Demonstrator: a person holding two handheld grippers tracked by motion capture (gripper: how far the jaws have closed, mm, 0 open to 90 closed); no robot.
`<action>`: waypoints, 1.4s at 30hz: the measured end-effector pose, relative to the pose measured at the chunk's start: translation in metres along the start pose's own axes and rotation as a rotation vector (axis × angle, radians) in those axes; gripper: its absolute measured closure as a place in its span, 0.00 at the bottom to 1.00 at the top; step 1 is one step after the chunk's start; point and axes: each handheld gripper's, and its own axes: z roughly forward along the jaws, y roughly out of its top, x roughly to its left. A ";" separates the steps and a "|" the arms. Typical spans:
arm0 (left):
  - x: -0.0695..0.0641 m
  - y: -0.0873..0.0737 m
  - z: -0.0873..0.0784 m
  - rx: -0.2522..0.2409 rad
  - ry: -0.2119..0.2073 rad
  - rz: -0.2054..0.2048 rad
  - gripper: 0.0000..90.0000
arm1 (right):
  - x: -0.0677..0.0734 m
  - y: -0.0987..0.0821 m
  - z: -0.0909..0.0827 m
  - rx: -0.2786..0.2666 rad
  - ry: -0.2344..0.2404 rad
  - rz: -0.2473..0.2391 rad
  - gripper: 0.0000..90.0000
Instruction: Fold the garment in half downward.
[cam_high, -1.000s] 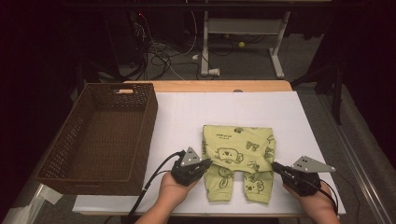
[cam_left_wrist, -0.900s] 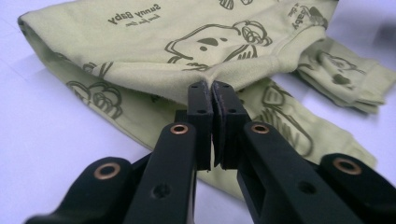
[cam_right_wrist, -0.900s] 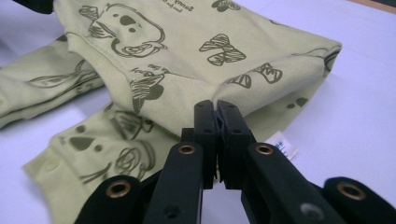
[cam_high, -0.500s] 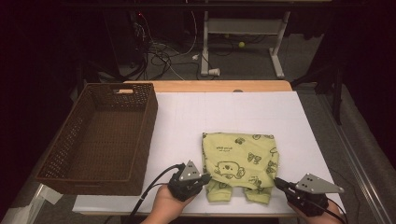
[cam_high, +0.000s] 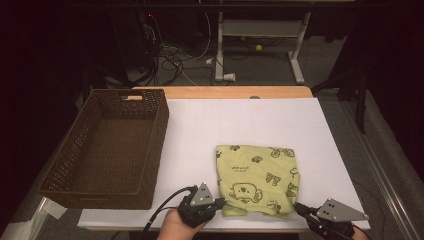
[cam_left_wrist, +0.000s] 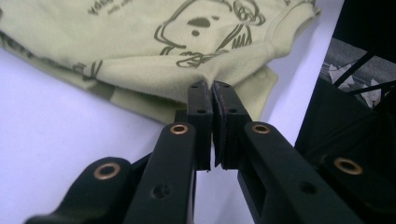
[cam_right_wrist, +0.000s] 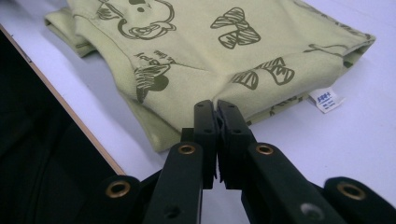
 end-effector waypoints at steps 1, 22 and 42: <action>0.001 -0.001 0.001 0.004 0.002 -0.002 0.92 | 0.000 0.000 0.001 0.002 0.004 -0.002 0.99; 0.043 0.005 -0.009 -0.124 0.042 -0.165 0.29 | -0.020 0.015 0.023 -0.144 0.048 0.132 0.18; 0.075 0.020 -0.003 -0.126 0.134 -0.224 0.00 | -0.023 0.072 0.053 -0.194 -0.034 0.161 0.01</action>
